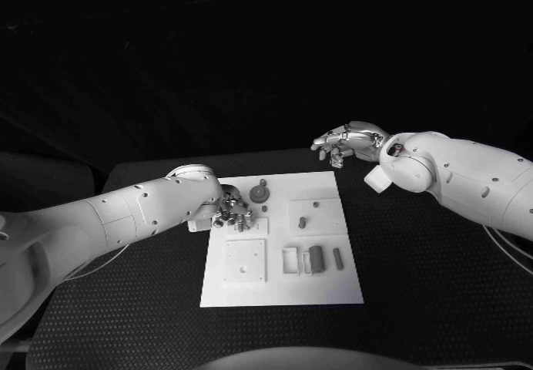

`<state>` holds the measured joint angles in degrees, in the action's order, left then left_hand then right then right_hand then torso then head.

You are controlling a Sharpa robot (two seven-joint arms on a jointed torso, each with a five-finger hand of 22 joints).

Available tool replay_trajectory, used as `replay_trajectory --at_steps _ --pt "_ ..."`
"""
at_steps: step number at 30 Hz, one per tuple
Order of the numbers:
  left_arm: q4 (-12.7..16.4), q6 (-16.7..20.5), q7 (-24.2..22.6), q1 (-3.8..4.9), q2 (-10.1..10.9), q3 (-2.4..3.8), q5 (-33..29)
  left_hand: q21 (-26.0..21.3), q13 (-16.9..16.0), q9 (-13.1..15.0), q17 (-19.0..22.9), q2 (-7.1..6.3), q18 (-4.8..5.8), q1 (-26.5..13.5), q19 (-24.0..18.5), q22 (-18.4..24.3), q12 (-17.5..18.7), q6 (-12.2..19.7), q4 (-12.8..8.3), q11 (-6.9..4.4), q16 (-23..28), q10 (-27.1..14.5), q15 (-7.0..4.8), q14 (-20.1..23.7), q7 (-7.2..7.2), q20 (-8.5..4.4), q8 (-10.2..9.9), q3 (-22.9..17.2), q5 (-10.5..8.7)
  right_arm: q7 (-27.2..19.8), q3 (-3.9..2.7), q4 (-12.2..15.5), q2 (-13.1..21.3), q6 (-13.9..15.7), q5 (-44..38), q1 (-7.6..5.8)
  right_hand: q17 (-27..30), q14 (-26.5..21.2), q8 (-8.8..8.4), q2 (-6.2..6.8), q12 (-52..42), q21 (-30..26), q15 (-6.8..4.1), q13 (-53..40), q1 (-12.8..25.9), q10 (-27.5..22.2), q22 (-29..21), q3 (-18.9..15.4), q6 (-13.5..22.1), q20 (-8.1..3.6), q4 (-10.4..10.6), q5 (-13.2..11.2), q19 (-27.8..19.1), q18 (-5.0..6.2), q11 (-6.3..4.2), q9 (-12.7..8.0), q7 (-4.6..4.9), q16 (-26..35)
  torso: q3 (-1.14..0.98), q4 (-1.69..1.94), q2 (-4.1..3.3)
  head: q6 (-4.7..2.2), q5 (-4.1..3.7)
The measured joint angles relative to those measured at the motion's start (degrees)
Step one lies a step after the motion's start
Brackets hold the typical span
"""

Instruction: Assemble the parts on the task board

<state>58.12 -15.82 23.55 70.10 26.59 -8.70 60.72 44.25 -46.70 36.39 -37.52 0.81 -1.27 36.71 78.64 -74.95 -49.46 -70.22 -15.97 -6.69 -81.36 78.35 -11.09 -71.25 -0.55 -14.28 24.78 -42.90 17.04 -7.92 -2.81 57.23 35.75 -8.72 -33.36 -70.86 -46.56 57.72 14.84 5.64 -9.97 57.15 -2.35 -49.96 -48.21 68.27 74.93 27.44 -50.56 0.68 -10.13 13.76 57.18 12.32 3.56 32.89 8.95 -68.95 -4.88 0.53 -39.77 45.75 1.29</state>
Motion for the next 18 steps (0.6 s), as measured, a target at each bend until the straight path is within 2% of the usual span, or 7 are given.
replay_trajectory --at_steps 18 --pt "-0.63 -0.04 -0.09 -0.13 -0.29 0.07 -0.15 0.00 0.05 0.19 0.04 0.00 -0.01 0.00 0.08 0.01 0.00 0.09 0.01 0.00 0.00 0.00 0.00 0.00 -0.11 0.08 0.01 0.01 -0.25 0.00 0.00 -0.05 -0.24 -0.04 -0.02 0.00 -0.01 -0.02 0.00 0.00 0.00 0.00 -0.02 0.05 0.00 0.00 0.00 0.00 -0.14 -0.04 0.00 0.00 0.06 0.00 0.00 0.04 -0.02 0.00 -0.03 -0.03 -0.05 -0.16 -0.01"
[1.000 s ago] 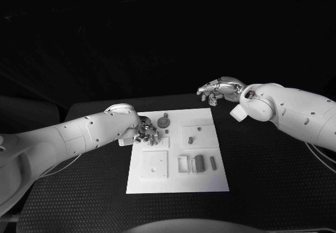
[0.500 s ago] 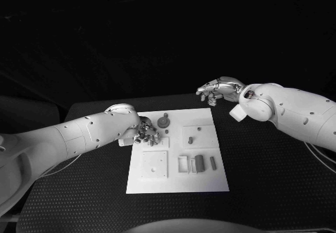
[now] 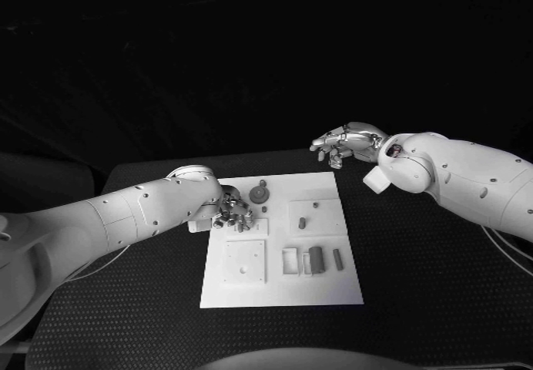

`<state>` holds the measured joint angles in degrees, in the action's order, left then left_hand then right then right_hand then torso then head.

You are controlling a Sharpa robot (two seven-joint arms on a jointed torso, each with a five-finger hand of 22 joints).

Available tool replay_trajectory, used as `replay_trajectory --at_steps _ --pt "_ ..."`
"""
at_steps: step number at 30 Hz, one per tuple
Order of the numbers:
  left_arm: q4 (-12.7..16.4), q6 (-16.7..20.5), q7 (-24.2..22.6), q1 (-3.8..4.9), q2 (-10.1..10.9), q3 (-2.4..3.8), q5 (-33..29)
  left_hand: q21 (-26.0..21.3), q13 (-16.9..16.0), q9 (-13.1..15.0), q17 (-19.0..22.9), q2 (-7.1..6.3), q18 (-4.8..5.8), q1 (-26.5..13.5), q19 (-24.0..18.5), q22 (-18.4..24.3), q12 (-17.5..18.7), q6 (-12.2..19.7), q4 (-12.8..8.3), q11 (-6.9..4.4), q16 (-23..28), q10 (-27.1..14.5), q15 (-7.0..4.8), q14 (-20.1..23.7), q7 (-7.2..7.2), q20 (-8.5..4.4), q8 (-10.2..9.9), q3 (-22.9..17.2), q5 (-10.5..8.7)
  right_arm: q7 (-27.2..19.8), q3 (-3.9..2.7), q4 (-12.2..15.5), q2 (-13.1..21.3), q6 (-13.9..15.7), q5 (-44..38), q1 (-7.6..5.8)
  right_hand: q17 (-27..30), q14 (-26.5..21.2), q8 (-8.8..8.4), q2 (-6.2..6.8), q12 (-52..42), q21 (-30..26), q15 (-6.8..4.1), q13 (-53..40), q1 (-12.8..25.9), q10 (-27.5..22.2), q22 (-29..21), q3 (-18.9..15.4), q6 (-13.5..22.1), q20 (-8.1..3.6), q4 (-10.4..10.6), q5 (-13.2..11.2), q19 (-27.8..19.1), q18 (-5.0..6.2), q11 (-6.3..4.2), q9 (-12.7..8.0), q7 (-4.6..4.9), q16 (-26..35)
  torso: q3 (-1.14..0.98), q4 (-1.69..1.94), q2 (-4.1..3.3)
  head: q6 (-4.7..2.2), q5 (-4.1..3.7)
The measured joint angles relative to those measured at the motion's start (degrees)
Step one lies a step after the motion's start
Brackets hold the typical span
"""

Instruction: Assemble the parts on the task board

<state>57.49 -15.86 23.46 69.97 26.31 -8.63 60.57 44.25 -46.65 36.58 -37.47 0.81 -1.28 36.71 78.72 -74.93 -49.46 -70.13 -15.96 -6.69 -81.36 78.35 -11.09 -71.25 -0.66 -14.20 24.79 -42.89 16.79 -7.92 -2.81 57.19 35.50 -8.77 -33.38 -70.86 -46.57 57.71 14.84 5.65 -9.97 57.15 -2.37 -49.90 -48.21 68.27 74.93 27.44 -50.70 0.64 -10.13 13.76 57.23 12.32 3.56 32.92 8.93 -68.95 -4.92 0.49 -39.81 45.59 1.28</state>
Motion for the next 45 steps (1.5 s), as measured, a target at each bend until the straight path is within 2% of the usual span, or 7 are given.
replay_trajectory --at_steps 23,31,35,45 --pt "-0.22 0.39 -0.18 -0.16 -0.22 -0.03 0.11 0.00 0.05 0.00 0.09 0.00 0.00 0.00 0.00 0.01 0.00 0.24 0.08 0.00 0.00 0.00 0.04 0.04 0.01 0.01 0.00 0.08 0.06 0.02 0.00 0.11 0.10 -0.09 -0.03 0.00 0.04 0.00 0.00 0.00 0.00 0.00 0.00 -0.01 0.00 0.00 0.00 0.00 0.01 0.02 0.00 0.00 -0.01 0.00 0.00 -0.02 -0.02 0.00 0.01 0.05 -0.01 0.24 -0.31" --pt "0.59 1.05 -0.53 -0.27 0.54 -0.03 0.26 0.00 0.04 0.09 0.15 0.00 0.00 0.00 0.00 0.02 0.00 0.12 0.13 0.00 0.00 0.00 0.12 0.12 0.15 0.01 -0.02 0.13 0.02 0.02 0.00 0.09 0.26 -0.10 -0.03 0.00 0.04 0.00 0.00 0.00 -0.23 0.00 0.00 -0.01 0.00 0.00 0.00 0.00 0.01 0.03 0.00 0.00 -0.02 0.00 0.00 0.01 -0.03 0.00 0.04 0.06 0.03 0.24 -0.32" --pt "0.90 1.49 -0.75 -0.34 0.80 -0.06 0.29 0.00 0.11 0.25 0.25 0.00 -0.01 0.00 -0.07 0.02 -0.29 -0.02 0.08 0.00 -0.30 -0.01 0.05 0.05 0.17 0.09 -0.13 0.09 1.13 0.02 0.00 0.08 0.35 -0.10 -0.03 0.00 0.04 0.00 0.00 0.00 -0.23 0.00 0.00 -0.01 0.00 0.00 0.00 0.00 0.01 0.11 0.00 0.00 -0.10 0.00 0.00 0.03 -0.03 0.00 0.06 0.08 0.05 0.24 -0.36" --pt "1.53 2.30 -1.02 -0.44 1.22 -0.09 0.42 0.00 0.10 0.34 0.25 0.00 -0.02 0.00 -0.07 0.03 -0.29 -0.03 0.06 -0.01 -0.30 -0.01 0.01 0.01 0.17 0.09 0.11 0.09 1.49 0.02 0.00 0.10 0.35 -0.14 -0.04 0.00 0.03 0.00 0.00 0.00 -0.23 0.00 0.00 -0.02 0.00 0.00 0.00 0.00 0.10 0.12 0.00 0.00 -0.11 0.00 0.00 0.02 -0.12 0.00 0.07 0.09 0.03 0.14 -0.36"
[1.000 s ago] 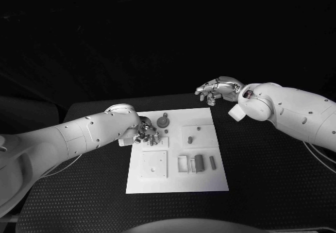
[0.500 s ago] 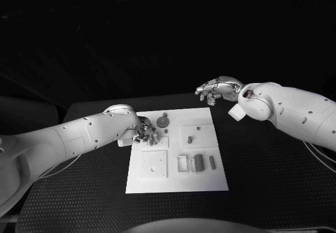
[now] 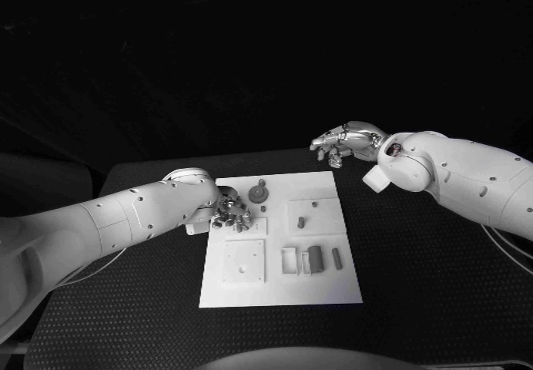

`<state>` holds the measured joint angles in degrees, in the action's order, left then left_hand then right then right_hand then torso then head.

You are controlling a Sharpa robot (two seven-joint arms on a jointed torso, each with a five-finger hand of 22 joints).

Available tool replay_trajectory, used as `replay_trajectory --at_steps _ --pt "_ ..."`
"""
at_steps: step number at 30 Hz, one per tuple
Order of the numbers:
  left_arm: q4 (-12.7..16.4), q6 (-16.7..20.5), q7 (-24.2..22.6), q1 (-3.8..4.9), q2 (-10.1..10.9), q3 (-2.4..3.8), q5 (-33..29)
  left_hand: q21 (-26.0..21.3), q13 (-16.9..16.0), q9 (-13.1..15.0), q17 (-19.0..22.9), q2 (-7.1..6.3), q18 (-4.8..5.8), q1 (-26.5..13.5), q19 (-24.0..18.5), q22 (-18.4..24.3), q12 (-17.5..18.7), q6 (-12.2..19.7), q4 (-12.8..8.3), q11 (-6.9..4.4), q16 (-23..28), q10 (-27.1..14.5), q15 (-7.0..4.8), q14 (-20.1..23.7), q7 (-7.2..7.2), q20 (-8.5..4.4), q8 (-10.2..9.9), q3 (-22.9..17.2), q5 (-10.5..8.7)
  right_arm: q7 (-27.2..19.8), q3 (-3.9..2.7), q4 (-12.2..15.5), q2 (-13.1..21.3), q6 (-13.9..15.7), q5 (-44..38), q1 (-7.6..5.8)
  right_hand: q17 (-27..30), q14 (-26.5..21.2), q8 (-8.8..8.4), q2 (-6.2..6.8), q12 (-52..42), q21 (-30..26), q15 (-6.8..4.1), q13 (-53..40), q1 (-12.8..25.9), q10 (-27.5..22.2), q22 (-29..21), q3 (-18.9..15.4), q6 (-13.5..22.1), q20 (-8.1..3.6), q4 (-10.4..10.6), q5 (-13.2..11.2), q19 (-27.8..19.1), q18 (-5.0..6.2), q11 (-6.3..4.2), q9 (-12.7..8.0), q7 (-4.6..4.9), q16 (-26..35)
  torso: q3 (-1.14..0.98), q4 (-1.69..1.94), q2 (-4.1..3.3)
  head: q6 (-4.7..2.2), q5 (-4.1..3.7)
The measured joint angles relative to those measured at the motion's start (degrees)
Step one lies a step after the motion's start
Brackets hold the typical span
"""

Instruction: Assemble the parts on the task board

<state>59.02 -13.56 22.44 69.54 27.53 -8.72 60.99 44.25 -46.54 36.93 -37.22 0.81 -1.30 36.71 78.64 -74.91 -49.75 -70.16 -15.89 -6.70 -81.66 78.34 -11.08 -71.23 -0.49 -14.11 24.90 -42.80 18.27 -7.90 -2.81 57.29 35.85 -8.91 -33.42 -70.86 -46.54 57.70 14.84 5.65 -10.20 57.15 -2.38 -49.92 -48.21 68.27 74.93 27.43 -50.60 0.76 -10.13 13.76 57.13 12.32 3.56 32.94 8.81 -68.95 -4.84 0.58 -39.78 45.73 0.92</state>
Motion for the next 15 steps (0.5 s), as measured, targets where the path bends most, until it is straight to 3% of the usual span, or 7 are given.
replay_trajectory --at_steps 15 --pt "0.13 1.06 -0.11 -0.09 0.04 -0.07 0.21 0.00 -0.01 0.06 0.05 0.00 0.00 0.00 0.00 0.00 0.00 0.02 -0.08 0.00 0.01 0.00 0.00 0.00 -0.04 0.00 -0.09 0.08 0.08 0.00 0.00 -0.05 -0.02 -0.05 -0.02 0.00 0.05 0.00 0.00 0.00 0.00 0.00 0.00 0.05 0.00 0.00 0.00 0.00 0.01 0.01 0.00 0.00 -0.01 0.00 0.00 -0.02 -0.01 0.00 -0.03 -0.03 -0.02 -0.06 0.01"
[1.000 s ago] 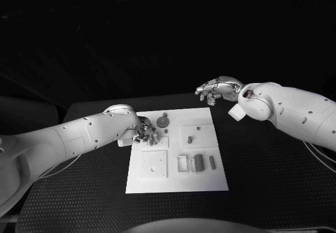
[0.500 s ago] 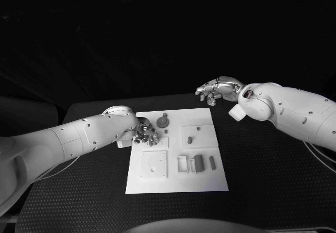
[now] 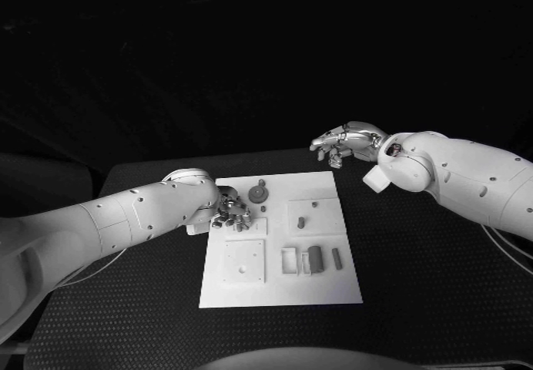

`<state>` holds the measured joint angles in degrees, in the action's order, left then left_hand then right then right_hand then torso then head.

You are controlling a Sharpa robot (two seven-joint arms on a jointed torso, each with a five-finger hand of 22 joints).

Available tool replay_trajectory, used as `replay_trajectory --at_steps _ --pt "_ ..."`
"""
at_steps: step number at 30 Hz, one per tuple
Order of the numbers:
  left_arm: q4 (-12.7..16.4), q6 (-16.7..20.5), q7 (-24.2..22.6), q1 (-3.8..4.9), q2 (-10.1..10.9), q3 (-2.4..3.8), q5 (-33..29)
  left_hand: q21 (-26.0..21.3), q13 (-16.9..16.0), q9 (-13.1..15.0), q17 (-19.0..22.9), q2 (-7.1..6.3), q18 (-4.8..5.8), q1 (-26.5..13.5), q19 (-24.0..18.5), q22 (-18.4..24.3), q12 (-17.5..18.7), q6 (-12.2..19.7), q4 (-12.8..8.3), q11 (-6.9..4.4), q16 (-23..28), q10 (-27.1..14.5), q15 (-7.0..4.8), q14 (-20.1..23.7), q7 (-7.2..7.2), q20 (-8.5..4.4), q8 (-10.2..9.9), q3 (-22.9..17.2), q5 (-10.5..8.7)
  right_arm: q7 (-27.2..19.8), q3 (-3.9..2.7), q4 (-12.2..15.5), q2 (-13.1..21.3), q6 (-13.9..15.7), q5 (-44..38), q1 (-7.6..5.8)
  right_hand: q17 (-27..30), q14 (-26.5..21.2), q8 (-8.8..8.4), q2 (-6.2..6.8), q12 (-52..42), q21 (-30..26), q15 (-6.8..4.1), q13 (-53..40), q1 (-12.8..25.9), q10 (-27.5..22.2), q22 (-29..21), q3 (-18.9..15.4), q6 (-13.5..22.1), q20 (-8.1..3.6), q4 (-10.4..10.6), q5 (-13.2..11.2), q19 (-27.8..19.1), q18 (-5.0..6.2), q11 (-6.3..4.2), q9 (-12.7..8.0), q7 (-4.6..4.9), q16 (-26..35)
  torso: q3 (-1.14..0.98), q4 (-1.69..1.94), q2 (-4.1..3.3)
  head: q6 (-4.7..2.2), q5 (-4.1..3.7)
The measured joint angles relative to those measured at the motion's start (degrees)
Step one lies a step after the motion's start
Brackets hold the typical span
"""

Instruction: Assemble the parts on the task board

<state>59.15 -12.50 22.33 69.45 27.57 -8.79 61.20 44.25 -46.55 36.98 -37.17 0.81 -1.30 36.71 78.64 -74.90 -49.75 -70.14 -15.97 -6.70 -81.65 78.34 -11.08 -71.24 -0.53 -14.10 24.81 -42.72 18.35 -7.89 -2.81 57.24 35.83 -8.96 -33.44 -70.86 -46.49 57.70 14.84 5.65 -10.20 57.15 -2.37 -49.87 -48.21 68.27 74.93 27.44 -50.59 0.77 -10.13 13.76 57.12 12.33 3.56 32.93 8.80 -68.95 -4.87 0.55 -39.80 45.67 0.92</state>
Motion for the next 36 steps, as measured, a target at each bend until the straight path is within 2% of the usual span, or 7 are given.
replay_trajectory --at_steps 15,36 --pt "0.00 0.32 0.01 -0.06 -0.09 -0.02 0.22 0.00 0.05 -0.03 0.05 0.00 0.00 0.00 0.00 -0.04 0.00 0.07 -0.08 0.00 0.01 0.00 0.00 0.00 -0.09 0.00 -0.03 0.08 -0.23 0.01 0.00 0.02 0.03 -0.06 -0.02 0.00 -0.01 -0.01 0.00 0.00 0.00 0.00 0.00 -0.01 0.00 0.00 0.00 0.00 -0.07 -0.15 0.00 0.00 0.10 0.00 0.00 0.01 0.06 0.00 -0.05 -0.03 0.00 0.06 -0.05" --pt "-0.01 0.18 -0.01 -0.06 -0.32 -0.05 1.39 0.00 0.10 0.04 0.11 0.00 -0.01 0.00 0.00 -0.03 0.00 0.04 -0.08 0.00 0.05 0.00 0.00 0.00 -0.13 0.01 -0.03 0.07 -0.22 0.03 0.00 0.04 -0.02 -0.21 -0.03 0.00 -0.01 -0.01 0.00 0.00 0.00 0.00 0.00 -0.01 0.00 0.00 0.00 0.00 0.02 -0.24 0.00 0.00 -0.01 -0.01 0.00 0.03 0.23 0.00 -0.01 -0.02 0.01 0.15 -0.09"
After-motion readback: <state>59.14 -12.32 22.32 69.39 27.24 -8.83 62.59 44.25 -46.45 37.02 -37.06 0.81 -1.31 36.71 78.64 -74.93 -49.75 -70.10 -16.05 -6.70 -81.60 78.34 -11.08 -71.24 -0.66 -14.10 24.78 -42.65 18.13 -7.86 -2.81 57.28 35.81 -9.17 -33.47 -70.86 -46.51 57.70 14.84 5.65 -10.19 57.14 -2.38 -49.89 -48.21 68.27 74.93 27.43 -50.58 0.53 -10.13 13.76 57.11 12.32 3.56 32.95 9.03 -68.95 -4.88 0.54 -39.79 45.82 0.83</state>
